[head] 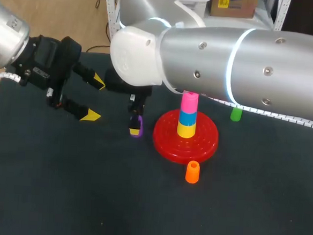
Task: Pick up and stack the cylinders on the red base in this order: pink,purple,orange,green
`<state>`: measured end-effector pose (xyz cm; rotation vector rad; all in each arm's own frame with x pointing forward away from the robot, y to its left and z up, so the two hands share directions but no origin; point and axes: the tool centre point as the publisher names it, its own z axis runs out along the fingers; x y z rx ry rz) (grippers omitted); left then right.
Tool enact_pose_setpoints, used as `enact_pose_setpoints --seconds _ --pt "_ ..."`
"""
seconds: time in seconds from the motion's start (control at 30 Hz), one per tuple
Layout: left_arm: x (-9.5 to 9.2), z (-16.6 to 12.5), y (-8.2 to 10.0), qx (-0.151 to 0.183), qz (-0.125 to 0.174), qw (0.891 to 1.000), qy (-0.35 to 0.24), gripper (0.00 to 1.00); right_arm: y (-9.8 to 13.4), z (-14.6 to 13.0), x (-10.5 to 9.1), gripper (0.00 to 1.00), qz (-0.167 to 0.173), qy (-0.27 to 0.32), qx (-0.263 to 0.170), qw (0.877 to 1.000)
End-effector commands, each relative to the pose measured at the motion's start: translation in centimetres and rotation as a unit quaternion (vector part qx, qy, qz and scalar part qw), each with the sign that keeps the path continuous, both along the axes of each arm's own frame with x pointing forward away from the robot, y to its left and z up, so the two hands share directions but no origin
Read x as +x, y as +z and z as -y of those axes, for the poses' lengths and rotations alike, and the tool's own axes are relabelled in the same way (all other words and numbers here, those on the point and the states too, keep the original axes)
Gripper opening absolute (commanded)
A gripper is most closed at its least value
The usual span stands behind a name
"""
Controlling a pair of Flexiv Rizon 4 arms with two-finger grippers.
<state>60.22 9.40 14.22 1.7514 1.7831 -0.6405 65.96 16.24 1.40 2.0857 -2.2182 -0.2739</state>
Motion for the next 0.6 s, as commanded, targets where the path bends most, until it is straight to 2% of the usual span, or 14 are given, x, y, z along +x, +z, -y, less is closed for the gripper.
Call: enact_pose_setpoints --seconds 0.03,0.6 --pt "0.02 0.01 -0.07 0.000 0.001 1.000 0.000 1.00 -0.09 0.12 -0.17 0.00 0.002 -0.001 0.001 1.000" --pt "0.02 0.01 -0.07 0.000 0.001 1.000 0.000 1.00 -0.21 0.11 -0.10 0.00 -0.001 -0.001 -0.001 1.000"
